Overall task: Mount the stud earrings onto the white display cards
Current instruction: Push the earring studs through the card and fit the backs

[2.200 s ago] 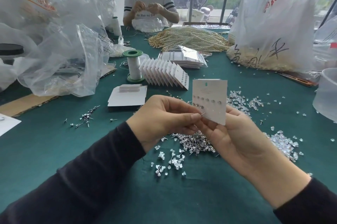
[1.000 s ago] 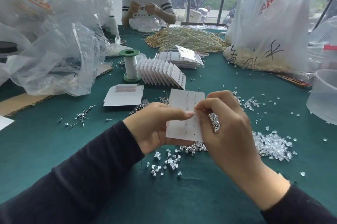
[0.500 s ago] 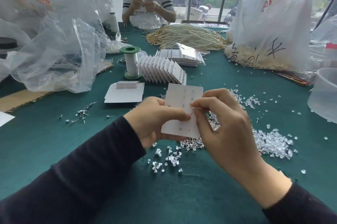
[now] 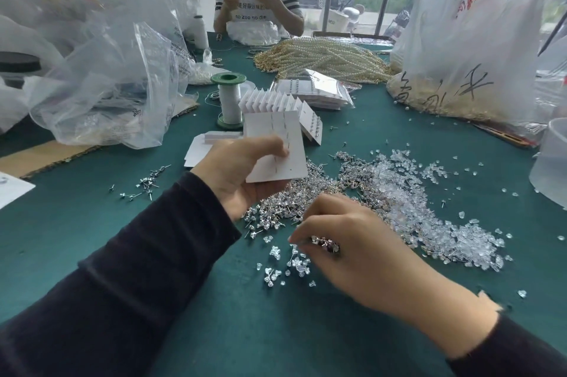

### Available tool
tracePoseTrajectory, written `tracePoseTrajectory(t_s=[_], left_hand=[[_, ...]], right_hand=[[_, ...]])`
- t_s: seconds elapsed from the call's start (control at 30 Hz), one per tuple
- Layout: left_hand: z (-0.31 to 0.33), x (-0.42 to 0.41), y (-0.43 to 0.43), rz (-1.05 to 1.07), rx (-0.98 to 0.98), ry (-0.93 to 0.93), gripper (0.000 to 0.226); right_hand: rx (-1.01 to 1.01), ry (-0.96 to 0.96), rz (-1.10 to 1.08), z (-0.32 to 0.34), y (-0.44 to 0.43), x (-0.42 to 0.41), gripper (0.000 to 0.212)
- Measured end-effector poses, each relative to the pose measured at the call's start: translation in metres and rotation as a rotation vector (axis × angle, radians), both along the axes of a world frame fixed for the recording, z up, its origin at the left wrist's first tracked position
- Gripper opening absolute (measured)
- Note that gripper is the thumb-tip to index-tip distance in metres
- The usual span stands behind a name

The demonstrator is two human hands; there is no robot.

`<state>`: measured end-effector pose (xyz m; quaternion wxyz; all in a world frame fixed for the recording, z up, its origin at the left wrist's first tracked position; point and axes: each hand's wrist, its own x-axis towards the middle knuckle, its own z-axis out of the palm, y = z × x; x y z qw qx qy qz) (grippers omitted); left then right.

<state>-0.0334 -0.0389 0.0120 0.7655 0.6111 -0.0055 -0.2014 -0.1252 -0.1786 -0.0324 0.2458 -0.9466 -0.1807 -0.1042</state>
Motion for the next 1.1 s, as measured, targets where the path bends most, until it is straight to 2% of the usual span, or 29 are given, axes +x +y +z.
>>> tracePoseTrajectory(t_s=[0.3, 0.5, 0.57, 0.63, 0.73, 0.8, 0.93, 1.1], left_hand=[[-0.006, -0.002, -0.005, -0.030, 0.105, -0.009, 0.011], [-0.008, -0.001, -0.004, -0.073, 0.128, -0.031, 0.014], [-0.009, 0.000, -0.004, -0.091, 0.146, -0.031, 0.016], [-0.010, 0.001, -0.005, -0.105, 0.168, -0.024, 0.017], [-0.010, 0.001, -0.005, -0.115, 0.185, -0.025, 0.016], [-0.010, 0.001, -0.005, -0.123, 0.196, -0.028, 0.018], [-0.009, -0.001, -0.006, -0.130, 0.194, -0.027, 0.014], [-0.011, -0.007, -0.010, -0.154, 0.224, -0.054, 0.012]], right_hand=[[-0.084, 0.066, 0.035, 0.006, 0.006, 0.003, 0.010], [-0.357, -0.065, 0.140, 0.009, 0.011, -0.001, 0.013], [-0.254, -0.054, 0.120, 0.010, 0.012, -0.002, 0.011], [-0.039, -0.042, 0.067, 0.010, 0.011, -0.004, 0.007], [0.230, -0.024, -0.052, 0.012, 0.003, -0.006, 0.016], [0.330, -0.002, -0.137, 0.016, -0.004, -0.005, 0.020], [0.549, 0.041, -0.260, 0.020, -0.015, -0.002, 0.014], [0.719, 0.029, -0.270, 0.023, -0.018, -0.001, 0.016]])
